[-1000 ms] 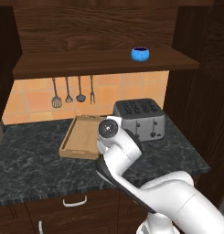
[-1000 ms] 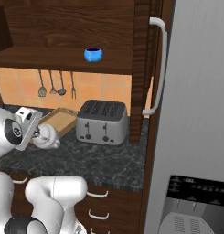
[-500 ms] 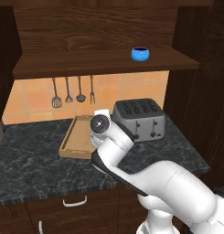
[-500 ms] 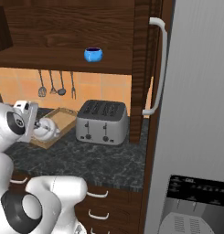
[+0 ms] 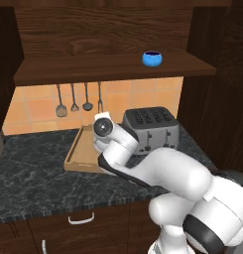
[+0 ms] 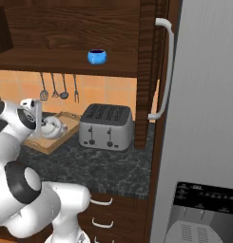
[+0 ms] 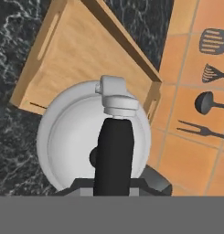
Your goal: Pick the kettle from the counter and place it on the tray. Then pick the mug from the cabinet and place it on the tray. Then close the cabinet doors.
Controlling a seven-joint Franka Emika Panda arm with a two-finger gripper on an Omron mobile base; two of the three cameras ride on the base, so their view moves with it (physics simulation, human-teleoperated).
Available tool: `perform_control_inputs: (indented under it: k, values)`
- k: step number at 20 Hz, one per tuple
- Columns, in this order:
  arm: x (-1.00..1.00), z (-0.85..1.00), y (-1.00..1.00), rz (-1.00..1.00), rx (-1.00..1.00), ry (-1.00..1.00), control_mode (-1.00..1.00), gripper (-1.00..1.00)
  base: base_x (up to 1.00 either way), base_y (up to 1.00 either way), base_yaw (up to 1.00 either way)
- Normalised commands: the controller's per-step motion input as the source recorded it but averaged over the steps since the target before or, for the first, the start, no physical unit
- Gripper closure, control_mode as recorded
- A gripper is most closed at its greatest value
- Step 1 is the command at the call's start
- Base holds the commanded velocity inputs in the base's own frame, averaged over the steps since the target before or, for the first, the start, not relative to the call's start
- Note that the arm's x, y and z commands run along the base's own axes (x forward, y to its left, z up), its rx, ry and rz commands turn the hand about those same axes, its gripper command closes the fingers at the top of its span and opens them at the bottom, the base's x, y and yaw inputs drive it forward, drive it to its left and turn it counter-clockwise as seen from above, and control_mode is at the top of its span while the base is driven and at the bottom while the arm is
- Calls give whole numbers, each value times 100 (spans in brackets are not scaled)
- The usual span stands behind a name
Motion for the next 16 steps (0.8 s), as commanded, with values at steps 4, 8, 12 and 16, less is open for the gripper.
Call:
perform_control_inputs:
  k: [4, 8, 12, 16]
  values:
    - [50, 0, 26, 9, -2, 0, -100, 100, 0, 0, 0]
    - [42, -1, 19, 6, 0, 2, -100, 100, 0, 0, 0]
    - [40, -14, 11, 1, -2, 0, -100, 100, 0, 0, 0]
    - [41, -11, 1, 0, 0, 0, -100, 100, 0, 0, 0]
